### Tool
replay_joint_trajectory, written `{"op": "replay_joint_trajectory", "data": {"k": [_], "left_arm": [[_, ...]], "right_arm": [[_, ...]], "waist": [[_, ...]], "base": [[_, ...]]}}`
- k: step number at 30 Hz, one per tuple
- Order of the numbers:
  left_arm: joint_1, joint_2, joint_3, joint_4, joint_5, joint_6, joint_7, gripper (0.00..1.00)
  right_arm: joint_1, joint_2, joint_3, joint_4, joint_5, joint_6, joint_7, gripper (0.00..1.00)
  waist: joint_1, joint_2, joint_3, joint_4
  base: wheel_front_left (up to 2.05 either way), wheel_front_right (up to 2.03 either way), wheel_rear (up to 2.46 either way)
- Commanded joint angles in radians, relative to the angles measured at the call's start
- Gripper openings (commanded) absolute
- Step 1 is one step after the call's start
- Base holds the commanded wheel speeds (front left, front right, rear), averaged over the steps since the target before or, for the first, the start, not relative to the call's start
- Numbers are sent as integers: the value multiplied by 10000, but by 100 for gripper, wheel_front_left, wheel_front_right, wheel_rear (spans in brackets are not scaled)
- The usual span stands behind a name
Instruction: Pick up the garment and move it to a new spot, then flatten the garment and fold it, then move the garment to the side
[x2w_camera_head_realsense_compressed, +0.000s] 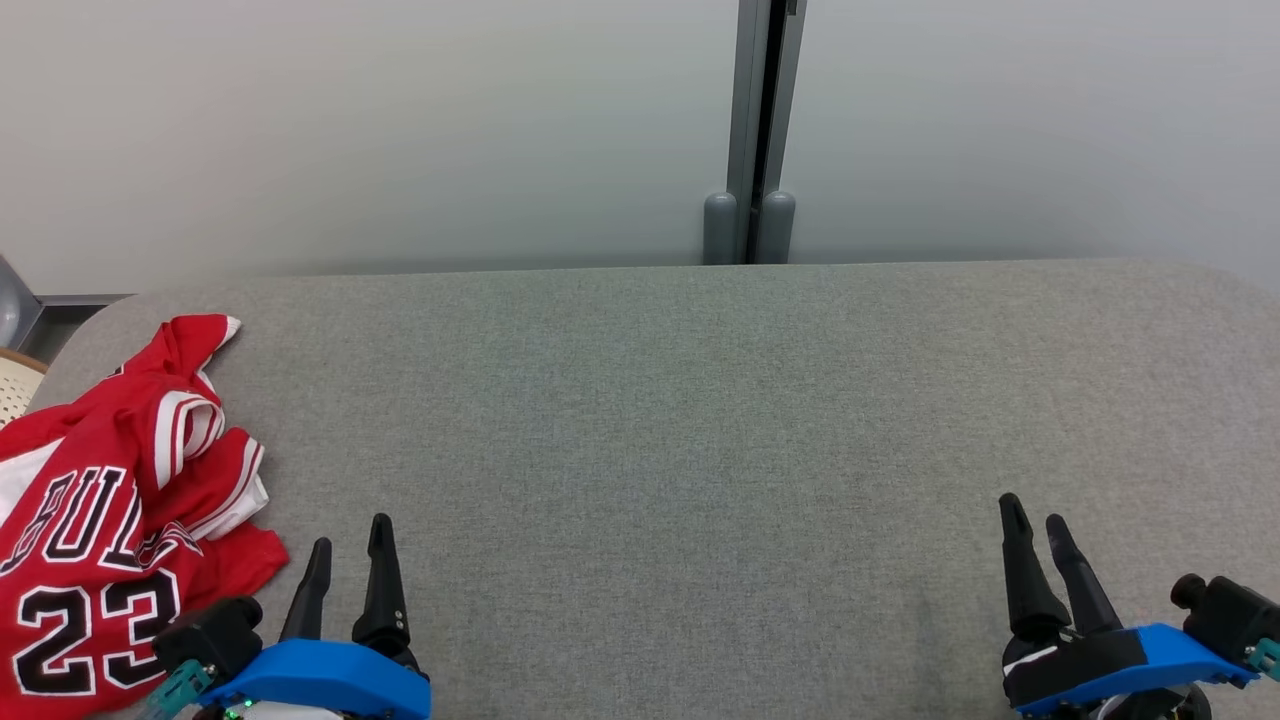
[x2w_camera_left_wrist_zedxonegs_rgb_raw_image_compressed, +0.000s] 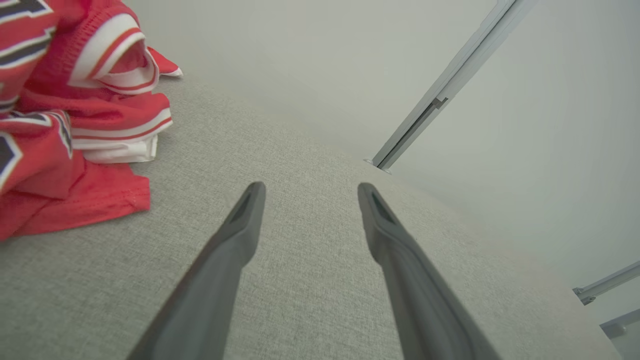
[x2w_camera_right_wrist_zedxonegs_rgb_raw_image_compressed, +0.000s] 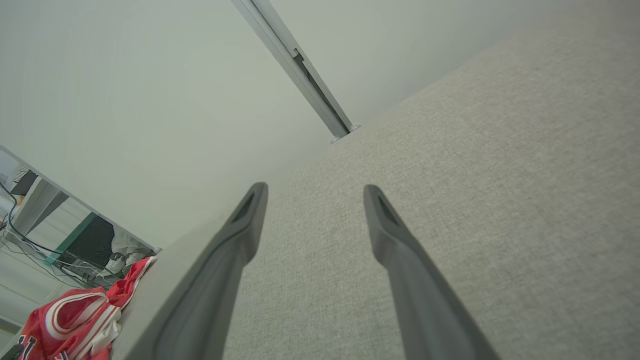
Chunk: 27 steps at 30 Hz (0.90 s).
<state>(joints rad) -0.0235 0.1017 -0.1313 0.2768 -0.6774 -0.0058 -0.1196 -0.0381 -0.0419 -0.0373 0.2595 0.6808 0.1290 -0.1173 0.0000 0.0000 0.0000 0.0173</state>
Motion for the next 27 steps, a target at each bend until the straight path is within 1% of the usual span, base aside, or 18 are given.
{"op": "replay_joint_trajectory", "data": {"k": [1, 14, 27], "left_arm": [[-59, 106, -70, -70, 334, 74, -113, 100], [41, 300, -441, -29, 1665, 246, -461, 100], [144, 422, -687, 60, 2654, 422, -770, 100]], "right_arm": [[-22, -72, 27, -64, -346, 15, -107, 100], [53, -84, 76, -25, -1769, 18, -381, 100], [177, -97, 175, -31, -2992, 21, -562, 100]], "waist": [[0, 0, -2, -10], [0, 0, -30, 13], [0, 0, -35, 66]], "base": [[0, 0, 0], [0, 0, 0], [0, 0, 0]]}}
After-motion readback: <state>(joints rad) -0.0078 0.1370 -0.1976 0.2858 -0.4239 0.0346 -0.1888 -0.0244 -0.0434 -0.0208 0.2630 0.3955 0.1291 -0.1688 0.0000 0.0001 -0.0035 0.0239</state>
